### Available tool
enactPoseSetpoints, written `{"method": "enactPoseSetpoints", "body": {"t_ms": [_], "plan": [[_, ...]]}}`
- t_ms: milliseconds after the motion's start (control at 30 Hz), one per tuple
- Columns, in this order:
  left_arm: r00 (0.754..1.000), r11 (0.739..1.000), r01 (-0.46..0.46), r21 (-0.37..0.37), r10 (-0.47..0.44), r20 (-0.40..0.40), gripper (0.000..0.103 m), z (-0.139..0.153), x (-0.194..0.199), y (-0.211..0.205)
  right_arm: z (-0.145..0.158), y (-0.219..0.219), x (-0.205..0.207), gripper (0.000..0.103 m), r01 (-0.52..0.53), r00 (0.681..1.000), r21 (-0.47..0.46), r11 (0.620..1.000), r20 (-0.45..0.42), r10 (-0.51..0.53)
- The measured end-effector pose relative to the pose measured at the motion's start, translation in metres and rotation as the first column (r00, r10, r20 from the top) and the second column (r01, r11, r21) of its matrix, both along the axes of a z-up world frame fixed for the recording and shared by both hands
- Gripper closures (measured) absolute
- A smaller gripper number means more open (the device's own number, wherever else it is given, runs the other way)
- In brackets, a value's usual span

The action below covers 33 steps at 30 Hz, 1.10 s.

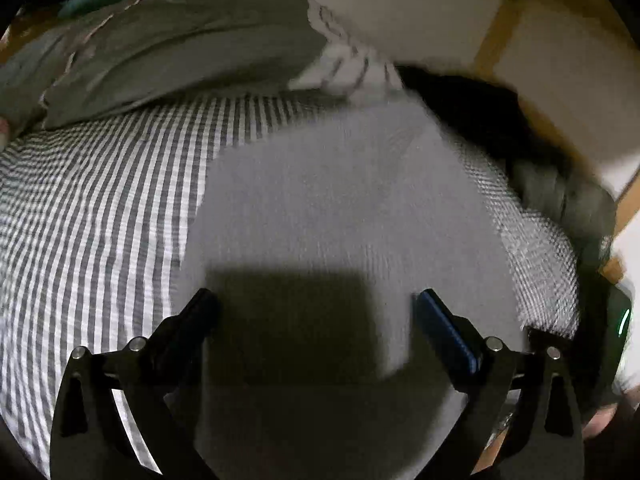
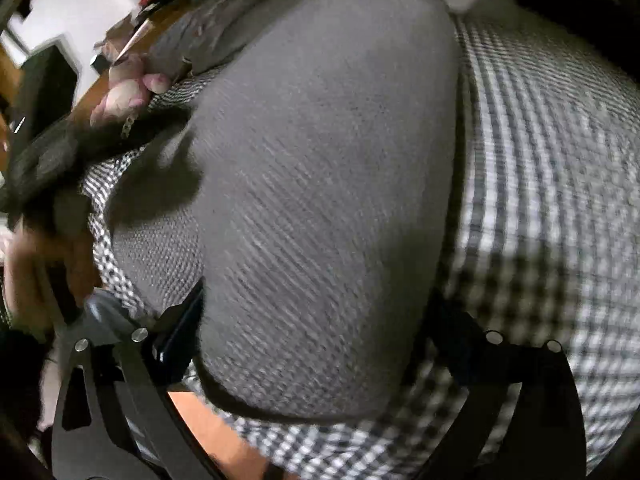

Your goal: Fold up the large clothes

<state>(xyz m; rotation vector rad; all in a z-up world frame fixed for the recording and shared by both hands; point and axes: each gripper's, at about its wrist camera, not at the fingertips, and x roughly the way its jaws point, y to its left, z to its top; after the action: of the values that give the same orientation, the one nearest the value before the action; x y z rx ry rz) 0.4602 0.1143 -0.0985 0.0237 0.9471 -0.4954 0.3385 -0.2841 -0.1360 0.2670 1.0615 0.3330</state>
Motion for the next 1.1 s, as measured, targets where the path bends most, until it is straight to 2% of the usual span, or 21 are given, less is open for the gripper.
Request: {"method": "enactPoseSetpoints", "body": {"t_ms": [33, 67, 100, 133, 167, 267, 367, 400, 433, 533, 567, 633, 733, 767, 867, 1033, 1100], "plan": [[1.000, 0.999, 0.007, 0.033, -0.007, -0.018, 0.005, -0.014, -0.007, 0.000, -0.001, 0.000, -0.002, 0.006, -0.007, 1.000, -0.016, 1.000, 0.001, 0.007], [0.999, 1.000, -0.001, -0.012, 0.000, -0.034, 0.005, -0.021, -0.010, 0.005, -0.003, -0.001, -0.006, 0.006, -0.016, 1.000, -0.022, 1.000, -0.005, 0.016], [0.997, 0.992, -0.037, -0.124, 0.028, -0.078, 0.005, -0.031, -0.013, 0.021, -0.004, -0.003, -0.008, 0.006, -0.028, 1.000, -0.018, 0.999, -0.007, 0.028], [0.993, 0.982, -0.061, -0.176, 0.041, -0.115, 0.005, -0.037, -0.011, 0.029, -0.007, -0.001, -0.012, 0.006, -0.033, 0.999, -0.017, 0.999, -0.008, 0.033], [0.992, 0.978, -0.071, -0.195, 0.048, -0.119, 0.005, -0.038, -0.014, 0.032, -0.007, -0.002, -0.015, 0.006, -0.034, 0.999, -0.013, 0.999, -0.011, 0.034], [0.993, 0.985, -0.077, -0.152, 0.062, -0.102, 0.005, -0.031, -0.019, 0.025, 0.001, -0.011, -0.040, 0.006, -0.023, 1.000, 0.029, 0.999, 0.021, 0.023], [0.993, 0.988, -0.076, -0.131, 0.064, -0.095, 0.005, -0.029, -0.018, 0.017, 0.041, -0.041, -0.059, 0.006, 0.044, 0.988, 0.032, 0.998, 0.144, -0.049], [0.993, 0.988, -0.078, -0.132, 0.065, -0.095, 0.005, -0.030, -0.010, 0.010, 0.057, -0.052, -0.058, 0.006, 0.088, 0.977, 0.023, 0.996, 0.190, -0.091], [0.993, 0.987, -0.080, -0.136, 0.068, -0.093, 0.005, -0.031, -0.011, 0.008, 0.066, -0.060, -0.051, 0.006, 0.109, 0.974, 0.018, 0.994, 0.200, -0.111], [0.994, 0.984, -0.092, -0.153, 0.082, -0.072, 0.005, -0.033, -0.023, 0.018, 0.060, -0.067, 0.002, 0.006, 0.111, 0.990, 0.017, 0.994, 0.088, -0.112], [0.995, 0.984, -0.091, -0.154, 0.082, -0.063, 0.005, -0.033, -0.024, 0.018, 0.049, -0.063, 0.025, 0.006, 0.109, 0.993, -0.008, 0.994, 0.042, -0.108], [0.995, 0.984, -0.087, -0.156, 0.079, -0.058, 0.005, -0.034, -0.031, 0.023, 0.034, -0.048, 0.047, 0.006, 0.070, 0.998, -0.070, 0.995, 0.008, -0.069], [0.996, 0.982, -0.081, -0.169, 0.072, -0.061, 0.005, -0.036, -0.034, 0.026, 0.023, -0.035, 0.048, 0.004, 0.016, 0.998, -0.221, 0.975, 0.061, -0.002], [0.996, 0.982, -0.073, -0.174, 0.063, -0.059, 0.005, -0.037, -0.035, 0.027, 0.023, -0.037, 0.046, 0.004, 0.013, 0.998, -0.222, 0.975, 0.063, 0.001], [0.998, 0.984, -0.049, -0.170, 0.042, -0.042, 0.005, -0.037, -0.039, 0.025, 0.008, -0.066, 0.046, 0.004, 0.023, 0.999, -0.115, 0.993, 0.025, -0.020], [0.999, 0.981, -0.046, -0.187, 0.040, -0.033, 0.005, -0.038, -0.042, 0.027, 0.002, -0.079, 0.037, 0.003, 0.048, 0.999, -0.037, 0.998, 0.007, -0.047], [0.998, 0.973, -0.053, -0.223, 0.044, -0.048, 0.005, -0.037, -0.045, 0.033, 0.002, -0.094, 0.029, 0.003, 0.072, 0.997, 0.100, 0.992, -0.047, -0.068]]}}
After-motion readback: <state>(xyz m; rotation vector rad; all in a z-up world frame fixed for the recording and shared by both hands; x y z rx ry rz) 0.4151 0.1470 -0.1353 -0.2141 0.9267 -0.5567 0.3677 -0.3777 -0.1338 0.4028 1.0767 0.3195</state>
